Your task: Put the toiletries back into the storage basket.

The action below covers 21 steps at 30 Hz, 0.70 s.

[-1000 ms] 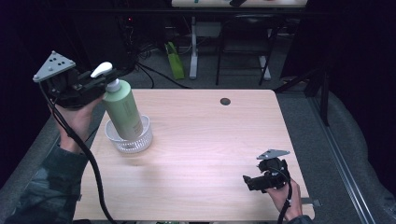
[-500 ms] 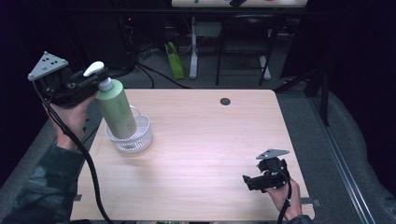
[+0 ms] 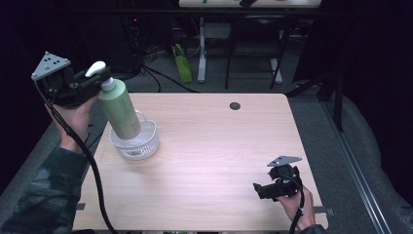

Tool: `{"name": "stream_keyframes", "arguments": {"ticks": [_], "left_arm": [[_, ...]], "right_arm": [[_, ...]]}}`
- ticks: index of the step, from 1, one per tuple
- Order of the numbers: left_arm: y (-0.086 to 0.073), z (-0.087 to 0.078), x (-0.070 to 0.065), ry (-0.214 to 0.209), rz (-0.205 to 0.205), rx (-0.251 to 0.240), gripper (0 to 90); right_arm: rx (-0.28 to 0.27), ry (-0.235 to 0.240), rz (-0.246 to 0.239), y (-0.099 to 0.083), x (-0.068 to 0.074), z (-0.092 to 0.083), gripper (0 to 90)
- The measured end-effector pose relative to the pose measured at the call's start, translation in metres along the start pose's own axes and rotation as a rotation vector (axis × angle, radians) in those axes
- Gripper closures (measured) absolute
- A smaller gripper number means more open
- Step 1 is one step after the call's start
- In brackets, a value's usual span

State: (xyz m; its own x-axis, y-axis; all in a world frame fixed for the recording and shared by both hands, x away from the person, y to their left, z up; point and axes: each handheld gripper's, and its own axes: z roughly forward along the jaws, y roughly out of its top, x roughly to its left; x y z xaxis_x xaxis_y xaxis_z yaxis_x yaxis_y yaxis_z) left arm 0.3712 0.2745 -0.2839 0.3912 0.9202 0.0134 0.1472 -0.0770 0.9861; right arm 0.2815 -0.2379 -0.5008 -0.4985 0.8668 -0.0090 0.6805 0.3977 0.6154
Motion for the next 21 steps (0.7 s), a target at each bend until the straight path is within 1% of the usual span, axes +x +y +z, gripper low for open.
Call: {"name": "stream_keyframes", "arguments": {"ticks": [5,12,14,16,21], "left_arm": [[-0.003,0.005,0.001,0.005,0.001,0.005,67.7],[-0.011,0.015,0.003,0.012,-0.017,0.011,67.7],[-0.013,0.017,0.002,0.016,-0.01,0.013,67.7],[-0.014,0.02,0.002,0.016,-0.01,0.014,67.7],[-0.019,0.024,0.005,0.02,-0.024,0.015,67.7]], "right_arm": [[-0.001,0.001,0.003,0.0,0.0,0.0,2.5],[-0.004,0.0,-0.003,0.0,0.0,-0.001,2.5],[-0.003,0.001,0.001,0.0,0.001,-0.001,2.5],[-0.002,0.0,-0.002,0.0,0.001,-0.001,2.5],[-0.002,0.0,0.001,0.0,0.001,-0.001,2.5]]}}
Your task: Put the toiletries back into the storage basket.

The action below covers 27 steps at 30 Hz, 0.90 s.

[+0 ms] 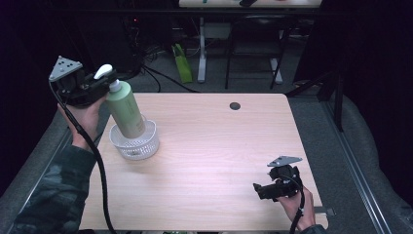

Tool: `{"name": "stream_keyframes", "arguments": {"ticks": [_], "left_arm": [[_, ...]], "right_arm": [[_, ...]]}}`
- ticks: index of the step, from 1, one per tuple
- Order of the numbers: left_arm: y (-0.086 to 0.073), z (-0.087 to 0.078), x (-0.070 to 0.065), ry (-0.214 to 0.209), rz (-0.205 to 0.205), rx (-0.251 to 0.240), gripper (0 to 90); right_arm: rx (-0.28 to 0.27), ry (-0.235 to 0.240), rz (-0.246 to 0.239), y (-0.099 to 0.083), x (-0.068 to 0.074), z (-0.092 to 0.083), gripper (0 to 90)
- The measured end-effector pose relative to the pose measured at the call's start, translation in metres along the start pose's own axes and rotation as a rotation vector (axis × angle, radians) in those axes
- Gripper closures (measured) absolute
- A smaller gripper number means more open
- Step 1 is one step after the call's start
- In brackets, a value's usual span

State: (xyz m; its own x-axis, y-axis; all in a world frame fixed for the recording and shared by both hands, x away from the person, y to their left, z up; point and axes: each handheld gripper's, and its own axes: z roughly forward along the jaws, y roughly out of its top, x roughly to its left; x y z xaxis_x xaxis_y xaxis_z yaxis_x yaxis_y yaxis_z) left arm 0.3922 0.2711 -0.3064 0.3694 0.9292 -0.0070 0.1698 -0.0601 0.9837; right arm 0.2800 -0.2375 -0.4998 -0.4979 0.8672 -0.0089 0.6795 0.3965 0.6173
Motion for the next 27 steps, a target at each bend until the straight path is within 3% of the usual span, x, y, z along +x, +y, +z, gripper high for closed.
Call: {"name": "stream_keyframes", "arguments": {"ticks": [16,27], "left_arm": [[-0.01,0.003,0.007,0.02,-0.012,0.001,67.7],[-0.025,0.005,0.011,0.024,-0.027,0.026,67.7]], "right_arm": [[0.004,0.001,-0.002,0.0,0.0,0.001,2.5],[0.003,0.004,-0.007,0.001,0.0,0.001,2.5]]}}
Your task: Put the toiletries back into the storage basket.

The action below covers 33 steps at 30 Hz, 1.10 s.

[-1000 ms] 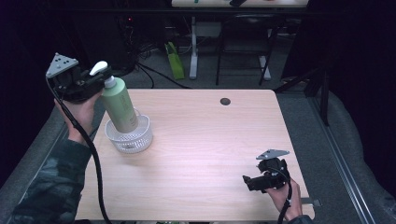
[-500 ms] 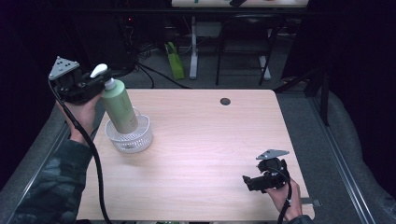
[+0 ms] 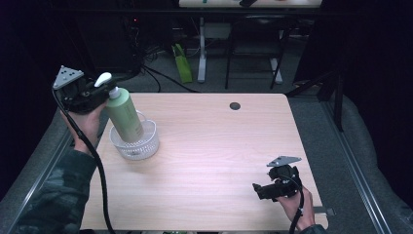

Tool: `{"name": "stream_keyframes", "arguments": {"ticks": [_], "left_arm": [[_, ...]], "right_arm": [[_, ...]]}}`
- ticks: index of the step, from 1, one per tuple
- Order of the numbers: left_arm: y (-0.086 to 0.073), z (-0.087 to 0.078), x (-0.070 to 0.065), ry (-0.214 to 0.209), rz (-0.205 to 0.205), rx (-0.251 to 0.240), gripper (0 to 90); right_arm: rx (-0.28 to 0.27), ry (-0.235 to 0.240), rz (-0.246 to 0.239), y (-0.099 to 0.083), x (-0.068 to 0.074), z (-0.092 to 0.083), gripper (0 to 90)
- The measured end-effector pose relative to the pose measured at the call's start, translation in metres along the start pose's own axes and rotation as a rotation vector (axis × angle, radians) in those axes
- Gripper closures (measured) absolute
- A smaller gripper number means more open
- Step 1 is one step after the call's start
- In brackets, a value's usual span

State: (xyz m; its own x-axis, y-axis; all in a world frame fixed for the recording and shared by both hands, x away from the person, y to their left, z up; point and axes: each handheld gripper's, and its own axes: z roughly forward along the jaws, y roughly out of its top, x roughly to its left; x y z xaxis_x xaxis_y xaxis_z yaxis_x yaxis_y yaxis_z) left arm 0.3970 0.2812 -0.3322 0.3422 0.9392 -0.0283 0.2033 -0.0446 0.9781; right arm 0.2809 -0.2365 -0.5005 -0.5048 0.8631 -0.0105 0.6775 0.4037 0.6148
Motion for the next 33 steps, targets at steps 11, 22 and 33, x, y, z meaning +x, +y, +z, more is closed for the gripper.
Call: {"name": "stream_keyframes", "arguments": {"ticks": [11,22,33], "left_arm": [[-0.012,0.005,0.001,0.002,-0.013,0.019,67.7],[-0.023,0.009,0.0,0.012,-0.003,0.037,67.6],[-0.033,0.012,0.001,0.012,-0.011,0.049,67.7]], "right_arm": [[0.001,-0.002,0.004,0.0,0.0,0.0,2.5],[0.001,-0.002,0.005,0.0,0.0,-0.001,2.6],[0.003,0.0,0.005,-0.001,0.0,0.0,2.6]]}}
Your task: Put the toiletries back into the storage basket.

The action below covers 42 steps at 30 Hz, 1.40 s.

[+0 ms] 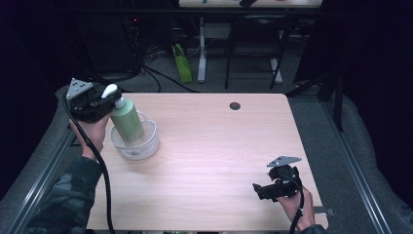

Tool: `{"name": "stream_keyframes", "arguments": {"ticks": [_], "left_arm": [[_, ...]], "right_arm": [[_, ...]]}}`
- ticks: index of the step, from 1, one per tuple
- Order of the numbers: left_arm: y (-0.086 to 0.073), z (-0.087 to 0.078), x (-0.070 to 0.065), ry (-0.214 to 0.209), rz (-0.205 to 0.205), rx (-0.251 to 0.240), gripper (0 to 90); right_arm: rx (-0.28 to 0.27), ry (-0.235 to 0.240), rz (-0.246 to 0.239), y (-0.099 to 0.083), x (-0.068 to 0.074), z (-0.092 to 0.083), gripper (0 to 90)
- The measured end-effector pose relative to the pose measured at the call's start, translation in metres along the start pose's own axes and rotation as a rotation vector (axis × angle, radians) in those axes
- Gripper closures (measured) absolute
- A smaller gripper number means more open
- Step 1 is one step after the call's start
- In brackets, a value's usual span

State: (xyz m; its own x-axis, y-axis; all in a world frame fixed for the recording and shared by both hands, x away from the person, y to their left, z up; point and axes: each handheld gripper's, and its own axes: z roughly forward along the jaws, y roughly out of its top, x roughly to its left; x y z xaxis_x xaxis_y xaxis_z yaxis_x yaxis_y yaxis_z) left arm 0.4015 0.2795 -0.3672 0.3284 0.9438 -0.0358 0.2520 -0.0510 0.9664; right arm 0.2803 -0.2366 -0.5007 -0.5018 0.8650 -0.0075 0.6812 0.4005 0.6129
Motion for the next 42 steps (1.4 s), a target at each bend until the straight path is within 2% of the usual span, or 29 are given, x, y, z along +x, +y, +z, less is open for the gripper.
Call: {"name": "stream_keyframes", "arguments": {"ticks": [9,26,31,36,39,42], "left_arm": [[-0.014,0.004,0.0,0.003,-0.011,0.012,67.6],[-0.032,0.009,0.001,0.016,-0.028,0.026,67.6],[-0.039,0.013,0.004,0.017,-0.03,0.05,67.6],[-0.043,0.012,0.004,0.015,-0.035,0.041,67.7],[-0.043,0.014,-0.001,0.012,-0.026,0.037,67.7],[-0.045,0.012,-0.006,0.023,0.012,0.031,67.7]], "right_arm": [[0.002,0.002,0.001,0.0,0.0,0.0,2.6],[-0.001,0.0,0.0,0.0,0.0,0.0,2.7],[-0.002,0.007,-0.007,0.0,0.001,0.0,2.6],[-0.014,0.001,-0.002,0.002,0.002,-0.003,2.6],[-0.017,0.0,0.003,0.002,0.0,-0.004,2.6],[-0.016,0.002,0.005,0.001,0.0,-0.004,2.6]]}}
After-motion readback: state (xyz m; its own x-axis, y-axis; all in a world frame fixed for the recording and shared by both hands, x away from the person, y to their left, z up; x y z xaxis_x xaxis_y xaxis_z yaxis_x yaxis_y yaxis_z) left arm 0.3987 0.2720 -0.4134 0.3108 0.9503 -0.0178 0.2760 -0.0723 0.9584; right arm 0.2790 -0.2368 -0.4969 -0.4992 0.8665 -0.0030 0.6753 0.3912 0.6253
